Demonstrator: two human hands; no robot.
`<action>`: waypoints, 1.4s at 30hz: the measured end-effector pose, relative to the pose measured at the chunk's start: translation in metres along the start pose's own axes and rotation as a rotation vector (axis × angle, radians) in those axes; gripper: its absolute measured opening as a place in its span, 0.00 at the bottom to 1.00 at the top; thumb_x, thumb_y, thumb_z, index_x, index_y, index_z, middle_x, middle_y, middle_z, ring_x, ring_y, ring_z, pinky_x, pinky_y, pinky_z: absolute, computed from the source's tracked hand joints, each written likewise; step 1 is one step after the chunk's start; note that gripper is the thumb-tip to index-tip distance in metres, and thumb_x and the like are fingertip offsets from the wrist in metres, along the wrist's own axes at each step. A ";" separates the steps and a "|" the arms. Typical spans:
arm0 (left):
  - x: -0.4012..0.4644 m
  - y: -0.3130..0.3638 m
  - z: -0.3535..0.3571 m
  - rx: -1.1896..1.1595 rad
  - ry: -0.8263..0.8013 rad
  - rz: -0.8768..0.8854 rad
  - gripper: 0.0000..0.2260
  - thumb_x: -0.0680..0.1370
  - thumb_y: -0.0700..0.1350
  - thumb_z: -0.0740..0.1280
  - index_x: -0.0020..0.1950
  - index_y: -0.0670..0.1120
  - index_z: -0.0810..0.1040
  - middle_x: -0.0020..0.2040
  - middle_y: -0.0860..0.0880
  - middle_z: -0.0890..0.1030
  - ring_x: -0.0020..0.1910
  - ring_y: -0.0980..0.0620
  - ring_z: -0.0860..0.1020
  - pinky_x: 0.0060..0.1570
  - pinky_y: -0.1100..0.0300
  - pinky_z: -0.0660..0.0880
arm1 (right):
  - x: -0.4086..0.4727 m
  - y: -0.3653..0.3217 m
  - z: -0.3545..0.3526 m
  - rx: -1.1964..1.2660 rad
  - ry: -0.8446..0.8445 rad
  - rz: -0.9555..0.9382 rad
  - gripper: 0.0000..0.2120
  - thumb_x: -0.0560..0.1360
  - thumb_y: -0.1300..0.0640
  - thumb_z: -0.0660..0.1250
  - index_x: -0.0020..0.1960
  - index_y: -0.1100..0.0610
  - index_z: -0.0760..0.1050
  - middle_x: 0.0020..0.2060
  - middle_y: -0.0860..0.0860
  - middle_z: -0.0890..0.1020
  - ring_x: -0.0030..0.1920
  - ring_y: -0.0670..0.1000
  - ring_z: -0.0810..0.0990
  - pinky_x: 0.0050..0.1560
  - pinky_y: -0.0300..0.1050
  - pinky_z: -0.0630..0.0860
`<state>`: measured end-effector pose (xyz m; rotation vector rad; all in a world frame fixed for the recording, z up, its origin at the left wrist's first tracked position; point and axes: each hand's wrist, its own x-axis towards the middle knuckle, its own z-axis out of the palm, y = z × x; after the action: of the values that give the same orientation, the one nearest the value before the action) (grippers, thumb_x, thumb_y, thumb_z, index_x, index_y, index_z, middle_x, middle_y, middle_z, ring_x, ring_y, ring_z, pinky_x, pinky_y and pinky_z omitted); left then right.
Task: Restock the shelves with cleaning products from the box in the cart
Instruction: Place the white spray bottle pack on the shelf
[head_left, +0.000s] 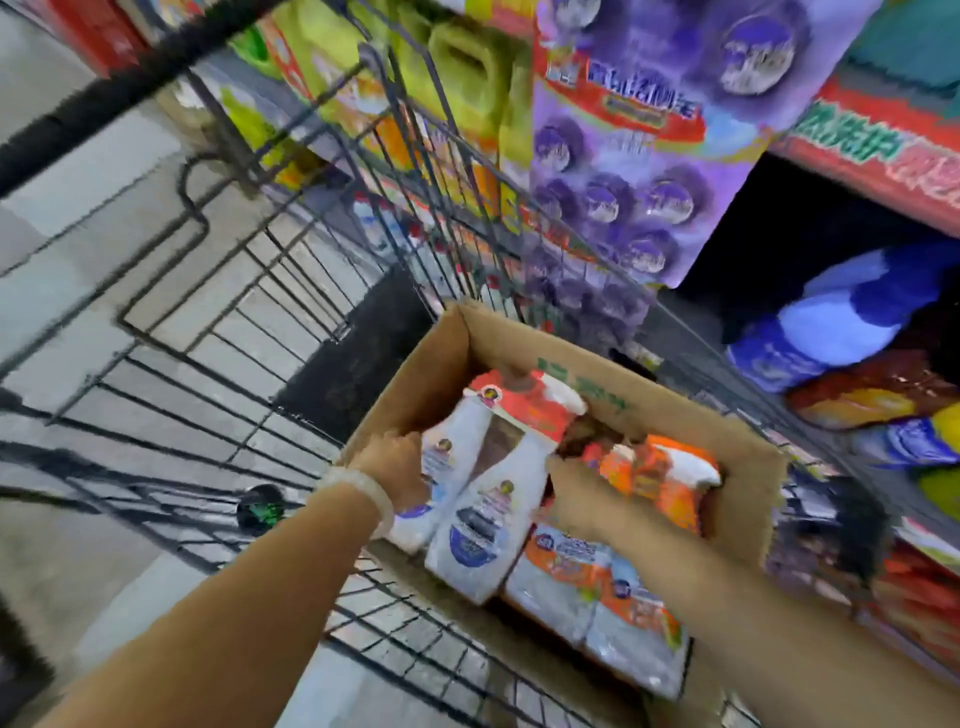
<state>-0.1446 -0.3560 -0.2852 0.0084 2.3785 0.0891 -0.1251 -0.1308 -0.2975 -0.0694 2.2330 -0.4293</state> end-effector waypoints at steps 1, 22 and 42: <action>0.015 -0.006 0.011 -0.029 -0.038 0.002 0.33 0.67 0.60 0.68 0.69 0.51 0.69 0.65 0.48 0.75 0.63 0.45 0.74 0.63 0.54 0.71 | 0.013 0.000 0.004 0.157 -0.006 0.028 0.29 0.72 0.52 0.71 0.67 0.64 0.65 0.59 0.58 0.74 0.59 0.55 0.74 0.54 0.46 0.71; 0.012 -0.024 -0.021 -0.511 -0.206 0.006 0.37 0.47 0.58 0.81 0.53 0.48 0.77 0.49 0.50 0.83 0.50 0.49 0.81 0.56 0.50 0.77 | 0.008 -0.016 0.013 1.007 0.326 0.261 0.36 0.52 0.54 0.83 0.56 0.62 0.74 0.51 0.54 0.81 0.51 0.52 0.81 0.51 0.48 0.78; -0.343 0.347 -0.040 -0.549 0.252 0.860 0.38 0.44 0.60 0.79 0.49 0.47 0.75 0.48 0.48 0.83 0.48 0.47 0.81 0.52 0.46 0.78 | -0.525 0.195 -0.018 1.064 1.324 0.144 0.22 0.59 0.65 0.80 0.49 0.60 0.75 0.42 0.52 0.80 0.40 0.49 0.78 0.33 0.38 0.74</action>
<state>0.0691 -0.0231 0.0029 0.7894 2.3441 1.1935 0.2185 0.1591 0.0370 1.2353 2.7689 -1.9153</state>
